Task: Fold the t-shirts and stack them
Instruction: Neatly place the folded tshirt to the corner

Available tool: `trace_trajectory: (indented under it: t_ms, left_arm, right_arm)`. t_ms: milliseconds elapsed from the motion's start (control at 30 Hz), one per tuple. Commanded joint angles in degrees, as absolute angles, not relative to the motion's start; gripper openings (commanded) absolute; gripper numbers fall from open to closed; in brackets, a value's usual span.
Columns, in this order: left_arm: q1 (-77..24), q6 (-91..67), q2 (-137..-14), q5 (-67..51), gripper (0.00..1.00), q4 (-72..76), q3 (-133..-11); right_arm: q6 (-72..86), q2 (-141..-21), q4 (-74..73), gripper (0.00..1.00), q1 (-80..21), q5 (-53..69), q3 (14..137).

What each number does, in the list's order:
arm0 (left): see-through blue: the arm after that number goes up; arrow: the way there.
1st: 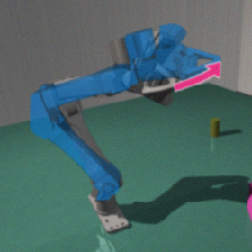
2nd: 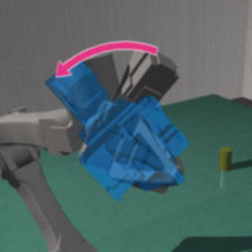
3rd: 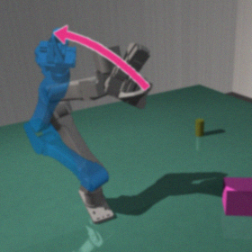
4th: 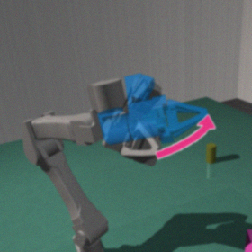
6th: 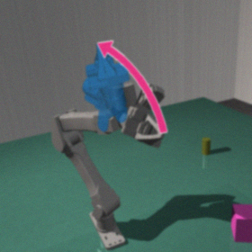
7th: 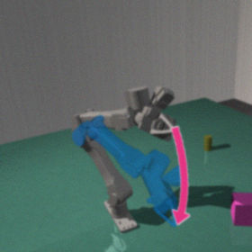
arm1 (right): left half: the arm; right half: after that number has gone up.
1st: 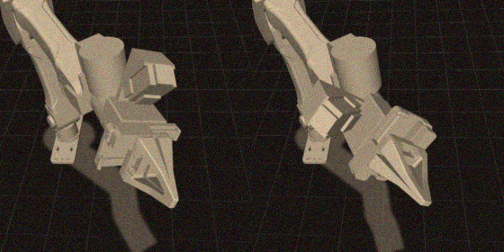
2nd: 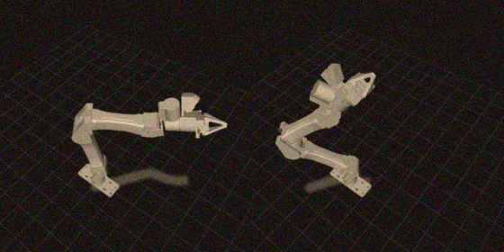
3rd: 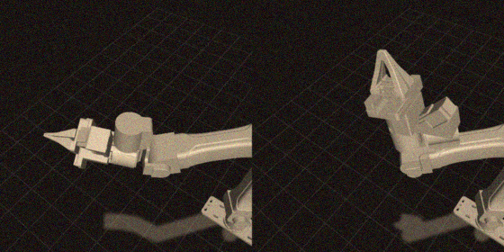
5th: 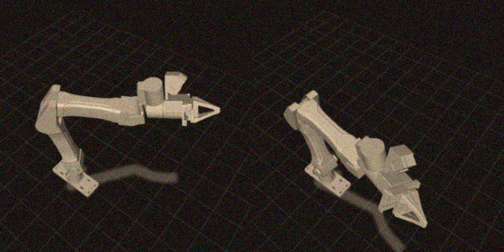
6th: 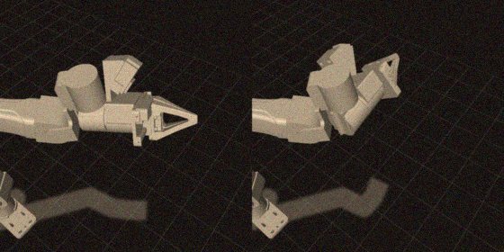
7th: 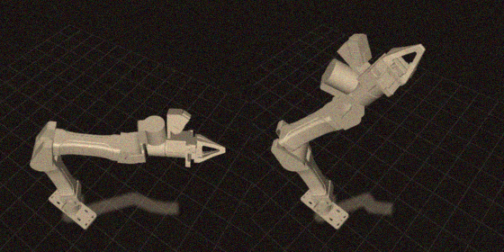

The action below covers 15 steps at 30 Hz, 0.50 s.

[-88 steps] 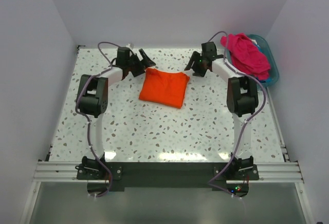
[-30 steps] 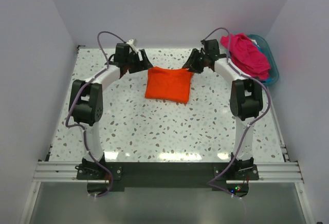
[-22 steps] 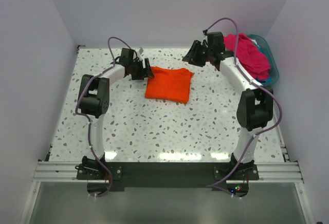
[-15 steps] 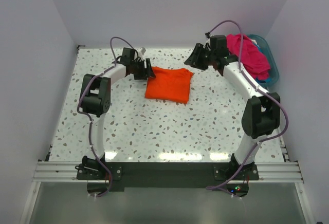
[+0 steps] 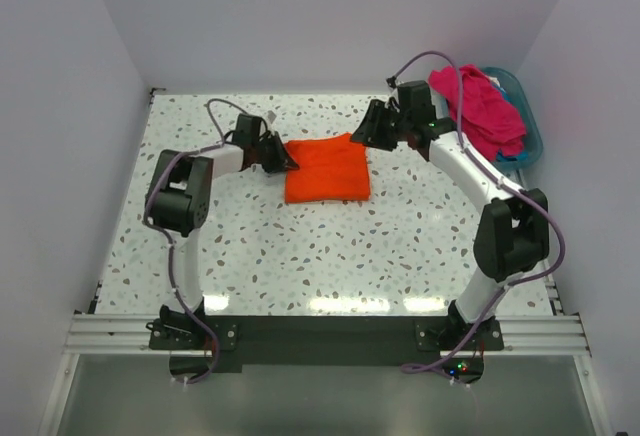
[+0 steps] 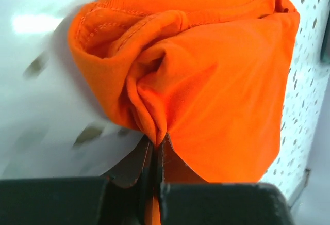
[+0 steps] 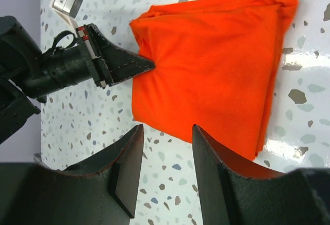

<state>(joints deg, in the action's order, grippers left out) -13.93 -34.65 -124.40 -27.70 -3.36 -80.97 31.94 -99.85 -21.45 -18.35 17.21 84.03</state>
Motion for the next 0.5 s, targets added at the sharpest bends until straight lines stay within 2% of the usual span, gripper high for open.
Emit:
trace_trajectory:
  t_ms: [0,133,233,467]
  left_arm:
    - [-8.11,-45.86,-114.63,-21.47,0.0,2.1,-71.48]
    - [-0.02,-53.07,-98.14,-17.58,0.0,6.59,-53.41]
    - [9.47,-55.72,-87.15,-15.56,0.0,4.32,-43.29]
    - [31.79,-56.25,-65.24,-12.48,0.0,-6.93,-27.44]
  right_arm:
    - [30.76,-94.49,-20.65,0.46,-19.07,16.17,82.8]
    - [31.11,-92.11,-19.95,0.46,-20.21,16.52,80.34]
    - [31.46,-90.19,-19.43,0.46,-21.26,16.78,78.75]
    - [31.99,-86.58,-17.84,0.46,-23.11,18.1,74.89]
